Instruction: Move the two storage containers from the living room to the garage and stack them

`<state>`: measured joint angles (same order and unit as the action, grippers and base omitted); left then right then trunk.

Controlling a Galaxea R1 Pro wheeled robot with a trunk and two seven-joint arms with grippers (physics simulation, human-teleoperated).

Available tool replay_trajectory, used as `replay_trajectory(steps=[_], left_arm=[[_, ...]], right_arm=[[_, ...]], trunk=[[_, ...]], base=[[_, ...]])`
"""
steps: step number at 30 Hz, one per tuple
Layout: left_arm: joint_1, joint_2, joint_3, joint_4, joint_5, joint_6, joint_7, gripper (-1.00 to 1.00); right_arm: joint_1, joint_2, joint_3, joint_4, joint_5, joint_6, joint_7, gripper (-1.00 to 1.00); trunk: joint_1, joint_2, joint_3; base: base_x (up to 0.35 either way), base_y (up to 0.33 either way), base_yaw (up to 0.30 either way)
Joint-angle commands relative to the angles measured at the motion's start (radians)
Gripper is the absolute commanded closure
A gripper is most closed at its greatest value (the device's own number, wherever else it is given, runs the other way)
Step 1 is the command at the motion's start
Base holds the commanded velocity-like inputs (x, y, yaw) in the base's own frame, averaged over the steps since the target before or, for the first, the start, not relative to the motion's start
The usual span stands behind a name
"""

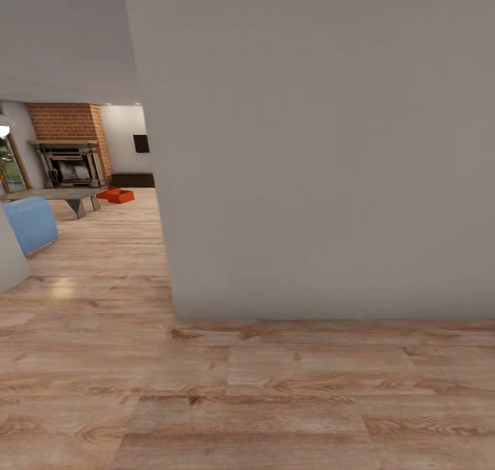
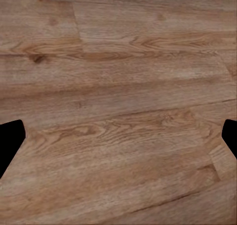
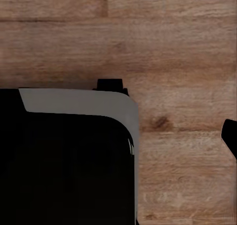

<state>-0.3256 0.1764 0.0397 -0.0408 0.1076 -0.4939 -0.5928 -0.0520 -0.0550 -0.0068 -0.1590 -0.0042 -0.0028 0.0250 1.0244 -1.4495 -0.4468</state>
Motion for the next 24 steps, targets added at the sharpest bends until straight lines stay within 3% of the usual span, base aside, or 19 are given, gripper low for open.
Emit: replay_trajectory(steps=[1, 24], left_arm=[[-0.001, 0.000, 0.003, 0.001, 0.009, 0.003, -0.010, -1.00], [-0.001, 0.000, 0.003, 0.001, 0.009, 0.003, -0.010, -1.00]], right_arm=[[0.000, 0.000, -0.001, -0.001, 0.000, 0.000, 0.003, -1.00], [0.000, 0.000, -0.001, -0.001, 0.000, 0.000, 0.001, -1.00]], trunk=[[0.001, -0.001, -0.001], [0.001, -0.001, -0.001]], base=[[0.347, 0.000, 0.244], [0.335, 0.000, 0.254]])
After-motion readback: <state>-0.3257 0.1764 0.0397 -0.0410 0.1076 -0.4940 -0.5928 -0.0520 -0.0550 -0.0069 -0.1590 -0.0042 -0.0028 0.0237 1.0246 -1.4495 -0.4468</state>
